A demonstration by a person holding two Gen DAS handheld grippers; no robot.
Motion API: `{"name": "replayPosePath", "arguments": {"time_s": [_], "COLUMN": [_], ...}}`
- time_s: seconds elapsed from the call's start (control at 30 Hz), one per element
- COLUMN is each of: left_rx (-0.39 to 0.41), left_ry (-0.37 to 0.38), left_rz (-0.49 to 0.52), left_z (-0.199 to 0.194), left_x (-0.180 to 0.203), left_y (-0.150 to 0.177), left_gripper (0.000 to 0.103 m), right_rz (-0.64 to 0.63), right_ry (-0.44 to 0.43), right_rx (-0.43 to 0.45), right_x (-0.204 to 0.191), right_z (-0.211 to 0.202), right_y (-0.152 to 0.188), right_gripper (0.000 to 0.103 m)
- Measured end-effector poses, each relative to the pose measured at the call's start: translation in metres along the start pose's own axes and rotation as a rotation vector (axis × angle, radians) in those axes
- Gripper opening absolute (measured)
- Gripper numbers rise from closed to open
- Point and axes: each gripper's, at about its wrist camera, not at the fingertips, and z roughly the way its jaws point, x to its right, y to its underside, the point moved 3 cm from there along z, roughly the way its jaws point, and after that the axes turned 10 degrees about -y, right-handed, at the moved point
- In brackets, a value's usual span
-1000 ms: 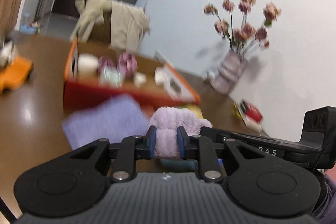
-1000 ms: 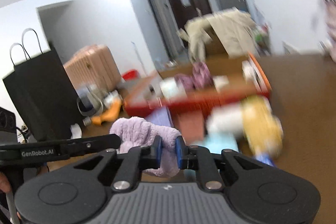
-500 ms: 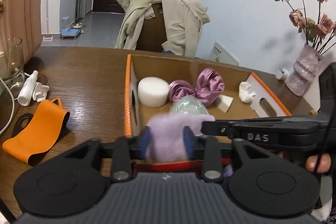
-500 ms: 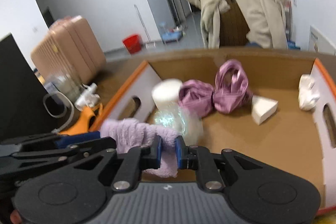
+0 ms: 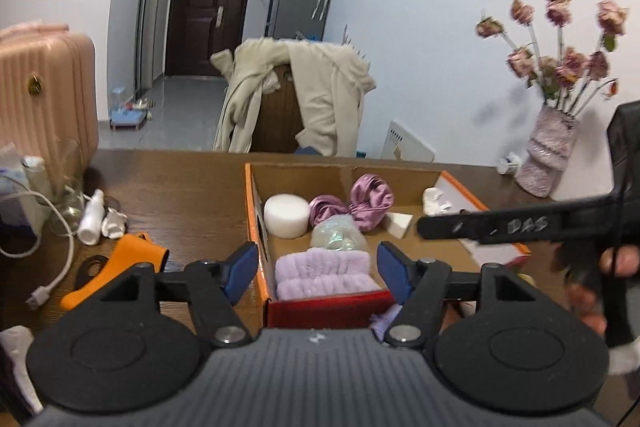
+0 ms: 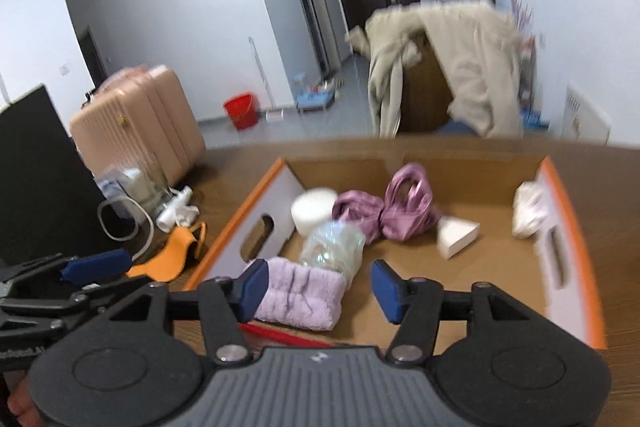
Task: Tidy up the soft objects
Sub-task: 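Move both grippers back toward the purple burlap pouch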
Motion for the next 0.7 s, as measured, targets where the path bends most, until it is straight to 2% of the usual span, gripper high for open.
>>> {"name": "replayPosePath", "arguments": {"time_s": [0.13,0.4,0.53,0.7], "left_rx": [0.065,0.171,0.203,0.183], "left_ry": [0.004,0.004,0.022,0.063], "left_rz": [0.026,0.072,0.092,0.059], "left_z": [-0.05,-0.147,-0.179,-0.204], "left_x": [0.005,0.011,0.017,0.021], "left_y": [0.002,0.03,0.058,0.103], "left_gripper": [0.075,0.084,0.091,0.094], "right_rz": [-0.065,-0.177,-0.216,-0.211], "right_ry": [0.033,0.104,0.134,0.147], "right_rx": [0.063,0.231,0.303,0.335], "right_x": [-0.02,-0.055,-0.069,-0.079], "right_z": [-0.061,-0.181,-0.22,-0.242], "right_y": [0.004,0.049,0.085,0.138], "right_gripper": [0.063,0.075,0.084,0.09]}}
